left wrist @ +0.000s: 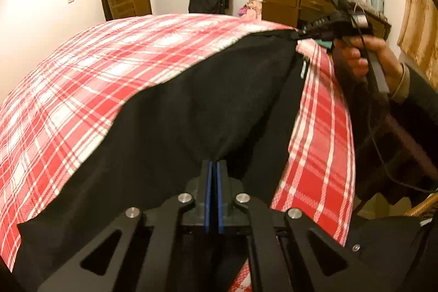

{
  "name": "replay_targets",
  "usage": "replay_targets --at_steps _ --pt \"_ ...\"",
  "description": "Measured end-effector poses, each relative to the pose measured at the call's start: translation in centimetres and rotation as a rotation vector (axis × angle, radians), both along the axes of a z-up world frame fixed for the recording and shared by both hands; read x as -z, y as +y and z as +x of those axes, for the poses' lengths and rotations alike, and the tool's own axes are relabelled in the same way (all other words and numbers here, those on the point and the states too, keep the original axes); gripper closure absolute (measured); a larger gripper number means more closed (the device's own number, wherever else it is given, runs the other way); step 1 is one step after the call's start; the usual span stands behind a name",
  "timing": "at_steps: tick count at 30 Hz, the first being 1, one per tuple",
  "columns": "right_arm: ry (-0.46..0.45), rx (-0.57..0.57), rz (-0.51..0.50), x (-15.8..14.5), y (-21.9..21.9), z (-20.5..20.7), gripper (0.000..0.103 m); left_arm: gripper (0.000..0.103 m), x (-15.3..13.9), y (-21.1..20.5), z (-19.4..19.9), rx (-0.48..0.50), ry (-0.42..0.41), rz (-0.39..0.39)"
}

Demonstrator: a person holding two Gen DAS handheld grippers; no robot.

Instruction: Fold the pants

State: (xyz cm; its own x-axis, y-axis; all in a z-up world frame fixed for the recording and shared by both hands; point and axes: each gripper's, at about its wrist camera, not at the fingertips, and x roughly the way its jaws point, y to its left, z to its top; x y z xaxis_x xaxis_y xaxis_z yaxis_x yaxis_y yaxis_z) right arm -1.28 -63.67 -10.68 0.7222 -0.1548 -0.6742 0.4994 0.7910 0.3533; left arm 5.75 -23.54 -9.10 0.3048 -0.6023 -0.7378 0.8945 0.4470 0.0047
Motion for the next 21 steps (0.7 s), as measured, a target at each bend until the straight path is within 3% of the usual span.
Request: replay_targets --at_steps 7,15,21 --pt "0.002 0.019 -0.019 -1.4 -0.5 -1.6 0.100 0.101 -1.7 0.6 -0.9 0.039 0.017 -0.060" --pt "0.088 0.035 0.028 1.7 -1.8 -2.1 0.100 0.101 0.5 -0.4 -2.7 0.084 0.036 -0.025" --pt "0.112 0.034 0.004 1.8 -1.3 -2.5 0.100 0.101 1.4 0.0 -2.9 0.077 0.062 -0.027"
